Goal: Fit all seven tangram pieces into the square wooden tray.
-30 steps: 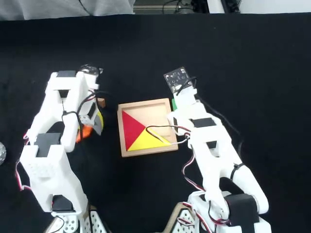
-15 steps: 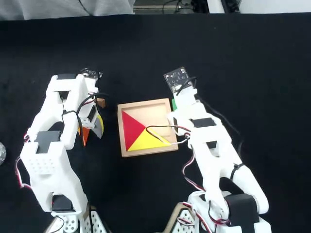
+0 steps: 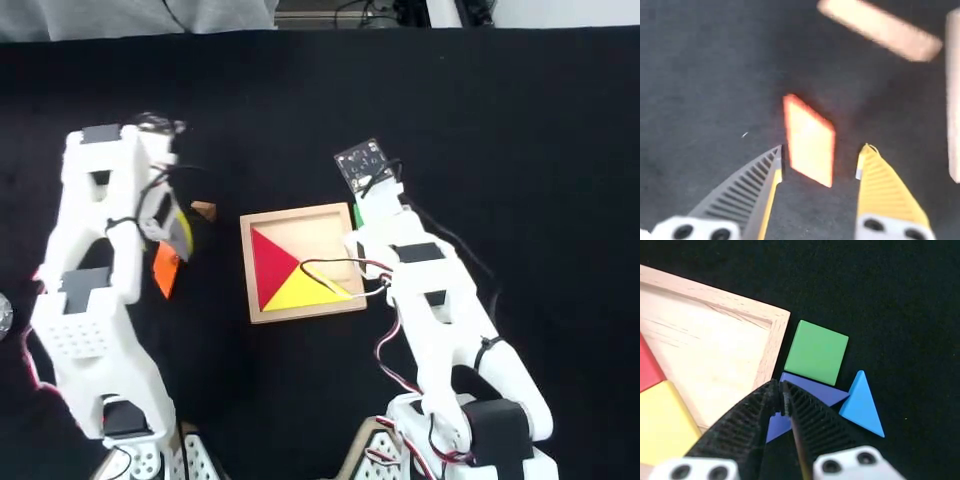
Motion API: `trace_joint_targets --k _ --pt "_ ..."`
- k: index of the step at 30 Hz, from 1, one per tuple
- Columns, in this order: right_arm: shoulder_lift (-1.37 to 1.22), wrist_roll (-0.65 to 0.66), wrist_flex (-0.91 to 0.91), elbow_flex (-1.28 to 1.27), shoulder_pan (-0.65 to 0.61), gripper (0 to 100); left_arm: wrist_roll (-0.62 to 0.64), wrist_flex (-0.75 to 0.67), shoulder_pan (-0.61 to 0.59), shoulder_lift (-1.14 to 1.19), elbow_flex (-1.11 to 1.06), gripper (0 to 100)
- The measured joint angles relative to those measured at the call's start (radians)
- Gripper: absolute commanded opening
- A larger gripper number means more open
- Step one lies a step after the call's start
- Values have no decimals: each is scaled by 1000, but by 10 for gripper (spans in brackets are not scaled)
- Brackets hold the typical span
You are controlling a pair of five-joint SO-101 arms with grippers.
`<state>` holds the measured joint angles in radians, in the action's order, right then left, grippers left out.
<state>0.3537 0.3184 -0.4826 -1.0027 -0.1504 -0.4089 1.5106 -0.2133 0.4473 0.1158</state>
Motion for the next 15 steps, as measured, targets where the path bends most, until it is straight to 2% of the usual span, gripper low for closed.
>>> trace_joint_targets --k 5,15 --pt "0 2 0 0 0 11 -60 14 68 0 0 242" --pt "0 2 0 0 0 11 -98 -52 28 0 -60 241"
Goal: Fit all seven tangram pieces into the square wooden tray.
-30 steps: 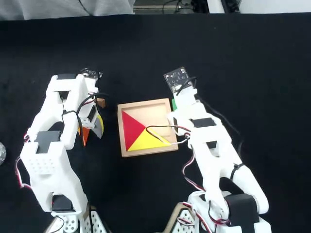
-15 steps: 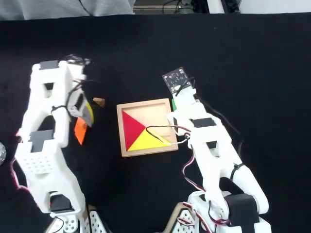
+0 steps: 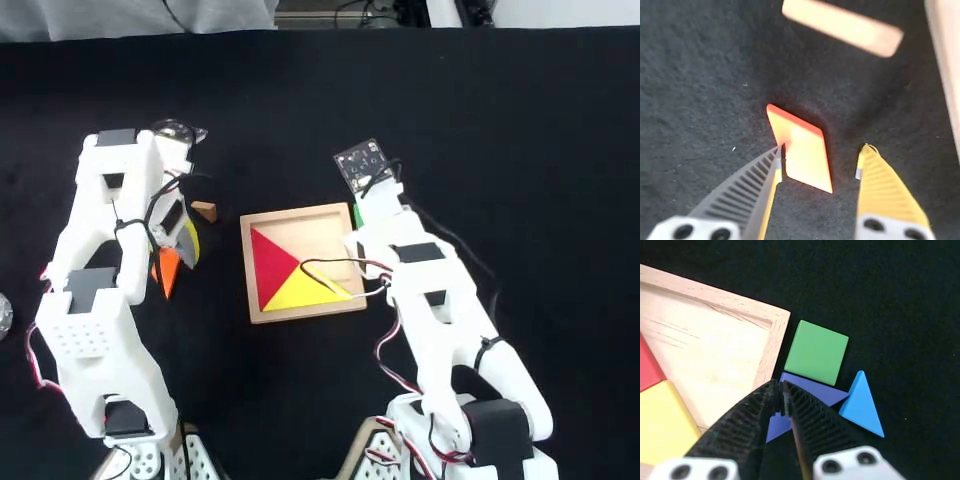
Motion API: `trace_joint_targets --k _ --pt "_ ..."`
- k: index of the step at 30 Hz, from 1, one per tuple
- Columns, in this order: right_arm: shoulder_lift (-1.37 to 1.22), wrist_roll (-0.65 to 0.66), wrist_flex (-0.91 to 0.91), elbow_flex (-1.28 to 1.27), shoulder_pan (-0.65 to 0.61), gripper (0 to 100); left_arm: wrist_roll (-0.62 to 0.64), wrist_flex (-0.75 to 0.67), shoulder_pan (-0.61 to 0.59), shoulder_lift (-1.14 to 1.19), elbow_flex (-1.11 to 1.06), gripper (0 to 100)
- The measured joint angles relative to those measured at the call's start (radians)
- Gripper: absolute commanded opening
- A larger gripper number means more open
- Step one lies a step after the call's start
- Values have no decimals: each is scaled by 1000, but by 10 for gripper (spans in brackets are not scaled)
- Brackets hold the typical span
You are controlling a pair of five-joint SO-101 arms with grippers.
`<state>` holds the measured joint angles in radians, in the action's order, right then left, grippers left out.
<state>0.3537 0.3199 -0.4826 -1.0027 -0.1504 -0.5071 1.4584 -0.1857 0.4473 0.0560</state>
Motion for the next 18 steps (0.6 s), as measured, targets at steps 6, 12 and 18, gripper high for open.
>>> trace_joint_targets --k 6,12,18 --pt "0 0 0 0 0 11 -9 -221 -18 -196 -282 246" --pt "0 0 0 0 0 11 -14 -453 -18 -509 -598 246" --pt "0 0 0 0 0 11 -15 -331 -18 -434 -551 247"
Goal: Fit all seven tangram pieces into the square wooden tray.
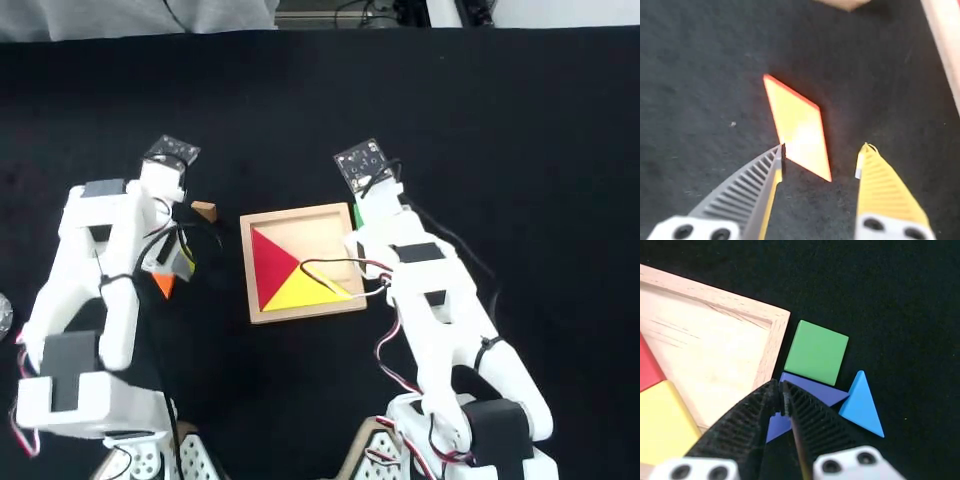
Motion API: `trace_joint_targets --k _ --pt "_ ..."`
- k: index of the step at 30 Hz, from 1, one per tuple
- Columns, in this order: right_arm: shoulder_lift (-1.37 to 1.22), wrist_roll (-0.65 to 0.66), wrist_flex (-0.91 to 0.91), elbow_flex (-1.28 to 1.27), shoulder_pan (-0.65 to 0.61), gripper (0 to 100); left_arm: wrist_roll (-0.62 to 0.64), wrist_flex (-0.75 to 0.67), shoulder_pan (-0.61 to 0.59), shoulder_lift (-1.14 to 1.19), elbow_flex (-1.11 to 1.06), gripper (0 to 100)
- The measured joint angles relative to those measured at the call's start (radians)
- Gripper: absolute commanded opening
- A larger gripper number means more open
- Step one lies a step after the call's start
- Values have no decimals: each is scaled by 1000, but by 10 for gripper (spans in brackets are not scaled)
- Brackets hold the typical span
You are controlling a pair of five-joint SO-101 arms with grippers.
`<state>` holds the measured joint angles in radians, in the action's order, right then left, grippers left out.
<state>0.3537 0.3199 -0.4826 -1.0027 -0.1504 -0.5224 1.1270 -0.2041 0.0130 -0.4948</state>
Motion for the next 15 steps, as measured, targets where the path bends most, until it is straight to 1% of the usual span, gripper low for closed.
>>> trace_joint_targets --k 3,9,15 --pt "0 0 0 0 0 11 -11 -3 0 52 2 247" --pt "0 0 0 0 0 11 -29 -164 -6 69 -21 248" --pt "0 0 0 0 0 11 -31 -210 -8 74 -21 248"
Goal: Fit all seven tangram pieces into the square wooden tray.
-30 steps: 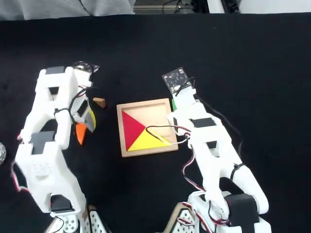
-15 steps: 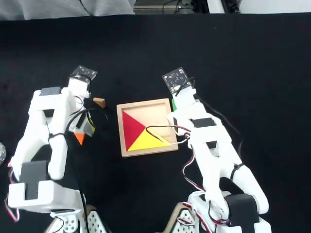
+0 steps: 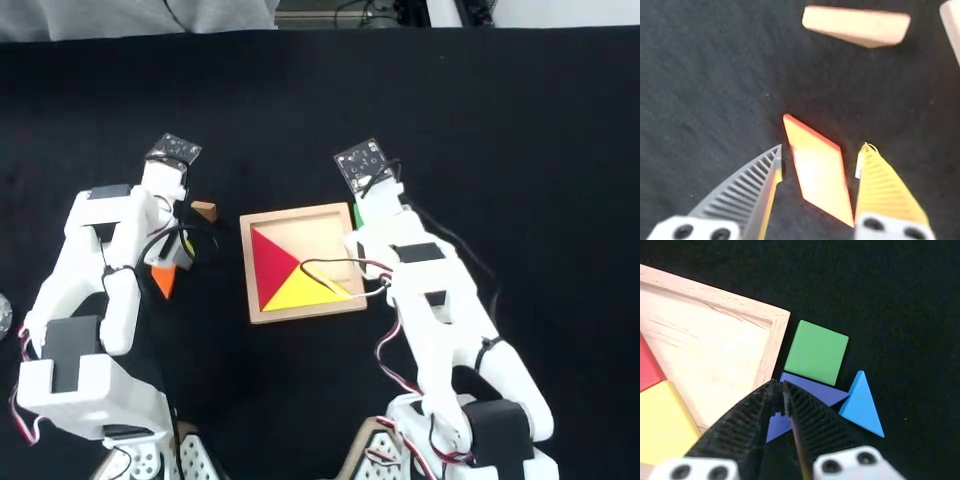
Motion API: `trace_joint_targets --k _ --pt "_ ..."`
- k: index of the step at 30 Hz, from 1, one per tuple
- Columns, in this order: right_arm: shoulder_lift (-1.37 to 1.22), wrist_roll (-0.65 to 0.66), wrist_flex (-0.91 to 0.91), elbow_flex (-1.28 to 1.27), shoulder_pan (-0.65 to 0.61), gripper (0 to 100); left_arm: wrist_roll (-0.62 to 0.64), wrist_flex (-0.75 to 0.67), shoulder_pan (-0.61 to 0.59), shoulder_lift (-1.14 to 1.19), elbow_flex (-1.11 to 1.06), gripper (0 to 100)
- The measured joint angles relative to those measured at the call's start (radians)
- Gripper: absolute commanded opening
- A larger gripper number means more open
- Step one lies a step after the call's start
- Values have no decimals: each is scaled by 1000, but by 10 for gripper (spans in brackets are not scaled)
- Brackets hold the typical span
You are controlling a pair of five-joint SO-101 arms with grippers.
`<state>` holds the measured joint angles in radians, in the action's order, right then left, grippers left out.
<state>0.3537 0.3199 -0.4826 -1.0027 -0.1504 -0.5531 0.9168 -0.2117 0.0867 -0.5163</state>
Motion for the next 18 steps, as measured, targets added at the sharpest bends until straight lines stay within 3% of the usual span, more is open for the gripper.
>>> trace_joint_targets --k 12,18 --pt "0 0 0 0 0 11 -169 12 -11 0 -35 242" --pt "0 0 0 0 0 11 -184 17 -14 34 -20 242"
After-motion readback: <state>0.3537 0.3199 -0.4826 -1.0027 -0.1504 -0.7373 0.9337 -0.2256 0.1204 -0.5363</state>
